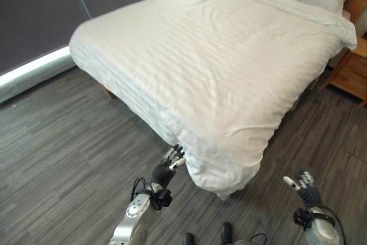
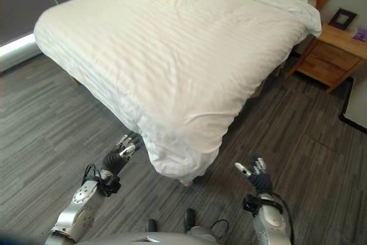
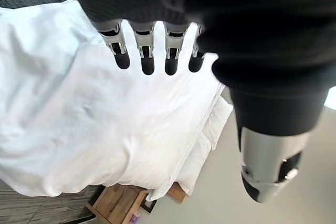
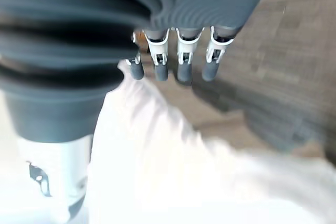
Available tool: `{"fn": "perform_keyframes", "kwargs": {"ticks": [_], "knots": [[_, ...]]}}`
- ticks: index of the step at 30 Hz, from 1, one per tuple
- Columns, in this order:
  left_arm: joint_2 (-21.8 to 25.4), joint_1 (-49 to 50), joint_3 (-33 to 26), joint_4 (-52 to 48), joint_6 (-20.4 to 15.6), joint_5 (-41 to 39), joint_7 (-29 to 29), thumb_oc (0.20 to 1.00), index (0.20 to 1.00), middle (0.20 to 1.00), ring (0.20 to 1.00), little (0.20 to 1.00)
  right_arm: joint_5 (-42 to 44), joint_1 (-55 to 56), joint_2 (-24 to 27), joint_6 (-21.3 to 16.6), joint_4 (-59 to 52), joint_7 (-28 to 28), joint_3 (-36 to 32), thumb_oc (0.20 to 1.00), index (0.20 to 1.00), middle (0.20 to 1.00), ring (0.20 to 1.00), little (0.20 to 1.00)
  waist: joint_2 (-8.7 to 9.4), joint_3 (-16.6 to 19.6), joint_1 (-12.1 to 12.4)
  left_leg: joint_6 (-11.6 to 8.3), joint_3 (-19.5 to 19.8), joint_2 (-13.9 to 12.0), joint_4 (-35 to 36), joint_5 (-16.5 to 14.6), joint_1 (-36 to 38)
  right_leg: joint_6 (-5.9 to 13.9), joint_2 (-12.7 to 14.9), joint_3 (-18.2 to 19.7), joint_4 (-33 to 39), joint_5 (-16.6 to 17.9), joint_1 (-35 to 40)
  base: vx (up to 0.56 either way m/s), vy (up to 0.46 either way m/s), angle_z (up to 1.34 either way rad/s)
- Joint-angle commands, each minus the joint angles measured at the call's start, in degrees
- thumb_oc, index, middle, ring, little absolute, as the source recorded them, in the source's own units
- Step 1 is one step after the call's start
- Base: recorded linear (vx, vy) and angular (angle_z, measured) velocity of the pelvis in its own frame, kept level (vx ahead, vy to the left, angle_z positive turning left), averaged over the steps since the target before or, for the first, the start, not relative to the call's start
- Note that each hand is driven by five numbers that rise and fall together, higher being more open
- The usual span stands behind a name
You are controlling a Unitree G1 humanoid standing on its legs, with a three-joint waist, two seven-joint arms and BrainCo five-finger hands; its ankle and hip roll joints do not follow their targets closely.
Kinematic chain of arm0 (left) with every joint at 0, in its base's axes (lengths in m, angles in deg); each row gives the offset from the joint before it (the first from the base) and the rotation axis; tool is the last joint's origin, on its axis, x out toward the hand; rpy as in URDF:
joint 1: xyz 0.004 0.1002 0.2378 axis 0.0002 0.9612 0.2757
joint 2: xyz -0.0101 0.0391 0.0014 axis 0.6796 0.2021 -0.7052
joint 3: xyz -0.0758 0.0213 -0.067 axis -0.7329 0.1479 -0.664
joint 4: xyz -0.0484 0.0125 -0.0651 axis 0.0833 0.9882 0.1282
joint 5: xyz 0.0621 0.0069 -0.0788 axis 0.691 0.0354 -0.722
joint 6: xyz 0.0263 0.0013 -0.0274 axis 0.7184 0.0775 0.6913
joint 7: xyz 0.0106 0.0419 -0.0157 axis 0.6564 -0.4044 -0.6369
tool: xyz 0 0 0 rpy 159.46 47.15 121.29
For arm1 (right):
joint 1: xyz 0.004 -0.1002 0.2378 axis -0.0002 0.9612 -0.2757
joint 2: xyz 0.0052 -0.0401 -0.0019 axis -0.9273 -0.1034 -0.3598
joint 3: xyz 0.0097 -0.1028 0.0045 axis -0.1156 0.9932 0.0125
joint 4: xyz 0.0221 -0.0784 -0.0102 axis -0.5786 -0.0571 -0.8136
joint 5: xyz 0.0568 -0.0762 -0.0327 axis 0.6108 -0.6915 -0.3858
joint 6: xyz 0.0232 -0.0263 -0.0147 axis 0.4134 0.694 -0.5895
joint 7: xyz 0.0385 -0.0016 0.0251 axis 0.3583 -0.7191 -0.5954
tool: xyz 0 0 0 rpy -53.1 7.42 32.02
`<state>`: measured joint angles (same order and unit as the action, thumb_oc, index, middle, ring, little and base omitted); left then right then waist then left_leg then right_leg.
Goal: Making the bed.
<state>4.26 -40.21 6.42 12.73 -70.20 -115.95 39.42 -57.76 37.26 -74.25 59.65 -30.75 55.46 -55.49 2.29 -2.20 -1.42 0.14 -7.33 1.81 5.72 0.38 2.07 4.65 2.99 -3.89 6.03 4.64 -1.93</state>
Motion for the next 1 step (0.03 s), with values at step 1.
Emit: {"fn": "perform_keyframes", "kwargs": {"ticks": [1], "knots": [[0.70,-1.92,-0.40,2.13,-3.47,4.30,1.60,1.000,1.000,1.000,1.000,1.000,-0.09,-0.26,1.89,-0.82,-3.23,-1.79,-0.90,1.000,1.000,1.000,1.000,1.000,-0.43,1.30,0.77,0.30,2.24,-0.35,-0.72,0.61,-0.97,1.37,0.38,-3.10,-5.18,-6.37,4.63,-0.06,0.001,0.04]]}}
